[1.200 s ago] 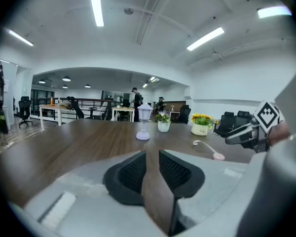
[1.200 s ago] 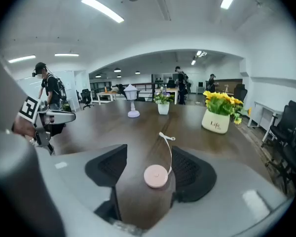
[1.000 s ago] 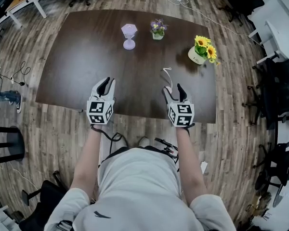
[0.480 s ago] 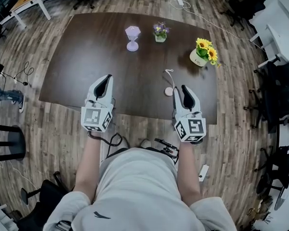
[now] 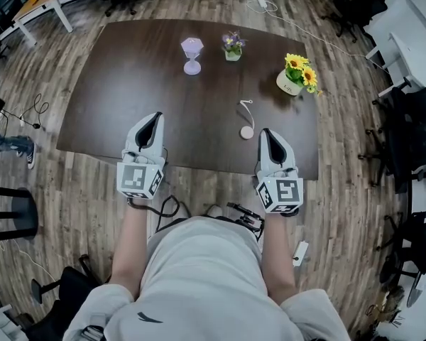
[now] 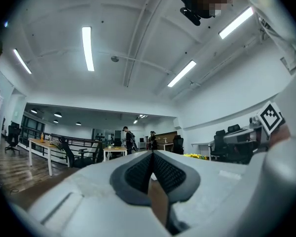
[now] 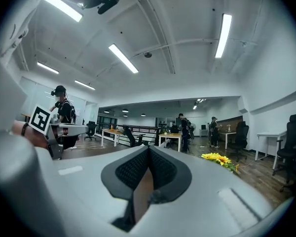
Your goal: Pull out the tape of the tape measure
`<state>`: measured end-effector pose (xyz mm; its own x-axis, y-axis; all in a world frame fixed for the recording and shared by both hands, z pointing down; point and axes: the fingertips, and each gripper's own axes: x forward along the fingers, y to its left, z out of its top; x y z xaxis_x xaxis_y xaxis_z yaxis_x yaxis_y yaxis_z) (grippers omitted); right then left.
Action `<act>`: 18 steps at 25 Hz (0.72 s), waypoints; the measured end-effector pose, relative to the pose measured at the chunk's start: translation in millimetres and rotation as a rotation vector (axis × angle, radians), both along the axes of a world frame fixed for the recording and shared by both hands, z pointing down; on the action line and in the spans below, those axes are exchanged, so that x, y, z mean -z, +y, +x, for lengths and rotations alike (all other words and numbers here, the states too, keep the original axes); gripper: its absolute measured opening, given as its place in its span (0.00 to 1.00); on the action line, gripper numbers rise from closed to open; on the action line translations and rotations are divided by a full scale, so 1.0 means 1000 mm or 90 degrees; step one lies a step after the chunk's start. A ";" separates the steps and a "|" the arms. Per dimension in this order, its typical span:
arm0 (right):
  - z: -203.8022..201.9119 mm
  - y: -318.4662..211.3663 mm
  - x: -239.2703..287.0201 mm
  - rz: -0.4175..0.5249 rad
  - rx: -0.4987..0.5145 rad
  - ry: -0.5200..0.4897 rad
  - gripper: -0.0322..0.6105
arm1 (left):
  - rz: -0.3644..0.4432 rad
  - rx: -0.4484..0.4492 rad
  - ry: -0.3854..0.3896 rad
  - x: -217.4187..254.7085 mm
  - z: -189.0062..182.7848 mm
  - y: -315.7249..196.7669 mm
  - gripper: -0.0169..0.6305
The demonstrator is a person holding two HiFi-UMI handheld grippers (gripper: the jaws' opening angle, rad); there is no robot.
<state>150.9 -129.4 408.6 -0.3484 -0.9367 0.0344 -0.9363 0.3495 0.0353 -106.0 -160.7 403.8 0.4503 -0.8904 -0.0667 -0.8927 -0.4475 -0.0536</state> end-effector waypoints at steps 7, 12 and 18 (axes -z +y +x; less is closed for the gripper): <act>0.004 -0.002 -0.006 -0.025 -0.006 -0.005 0.05 | -0.012 -0.004 -0.007 -0.007 0.003 0.001 0.04; 0.006 -0.004 -0.017 -0.047 -0.014 0.010 0.05 | -0.014 0.000 -0.006 -0.008 0.001 0.002 0.04; 0.007 -0.006 -0.023 -0.054 -0.016 0.011 0.05 | -0.021 0.005 -0.001 -0.013 -0.004 0.001 0.04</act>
<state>158.1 -135.0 431.2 -0.3232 -0.9387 0.1198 -0.9444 0.3280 0.0228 -109.7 -159.6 417.1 0.4433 -0.8956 -0.0363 -0.8962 -0.4420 -0.0395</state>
